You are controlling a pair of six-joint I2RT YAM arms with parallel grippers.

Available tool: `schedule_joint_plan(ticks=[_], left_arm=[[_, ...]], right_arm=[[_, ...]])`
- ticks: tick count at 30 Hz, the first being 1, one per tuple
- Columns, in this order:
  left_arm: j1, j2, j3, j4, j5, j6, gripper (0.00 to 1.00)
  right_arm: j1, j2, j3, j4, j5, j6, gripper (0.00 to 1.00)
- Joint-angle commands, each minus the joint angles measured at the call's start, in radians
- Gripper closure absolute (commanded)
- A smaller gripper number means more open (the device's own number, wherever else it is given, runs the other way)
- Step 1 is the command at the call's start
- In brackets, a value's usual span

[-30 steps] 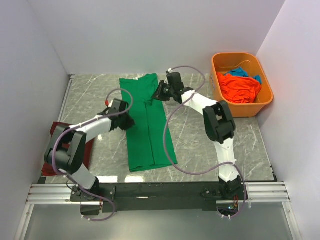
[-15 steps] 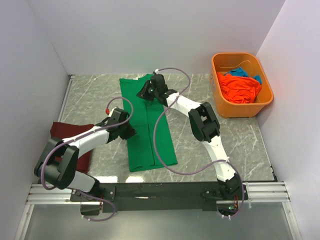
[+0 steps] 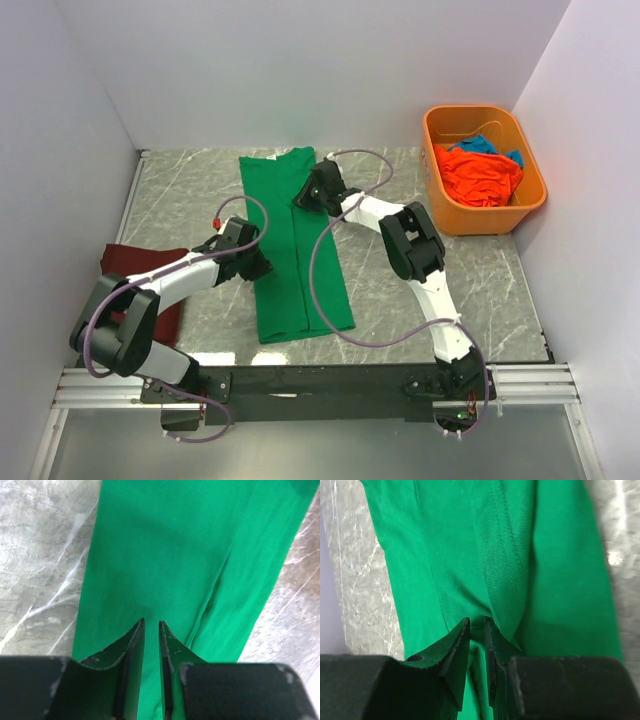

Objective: Fold and stack the t-shirts
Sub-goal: Fold the tshirt

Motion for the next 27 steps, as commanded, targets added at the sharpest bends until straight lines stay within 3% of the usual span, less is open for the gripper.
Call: schedule_joint_plan(ticks=[1, 10, 21, 27], left_arm=[[-0.004, 0.012, 0.018, 0.009, 0.01, 0.025, 0.77], [-0.004, 0.045, 0.017, 0.012, 0.015, 0.027, 0.77], [-0.004, 0.052, 0.018, 0.006, 0.015, 0.041, 0.77], [-0.001, -0.032, 0.0, 0.007, 0.048, 0.071, 0.67]], right_arm=[[-0.02, -0.109, -0.073, 0.046, 0.051, 0.003, 0.74], [-0.078, -0.181, -0.214, 0.141, 0.006, 0.054, 0.75], [-0.107, -0.204, -0.27, 0.156, -0.027, 0.06, 0.75], [-0.126, -0.354, -0.389, 0.153, -0.047, 0.017, 0.73]])
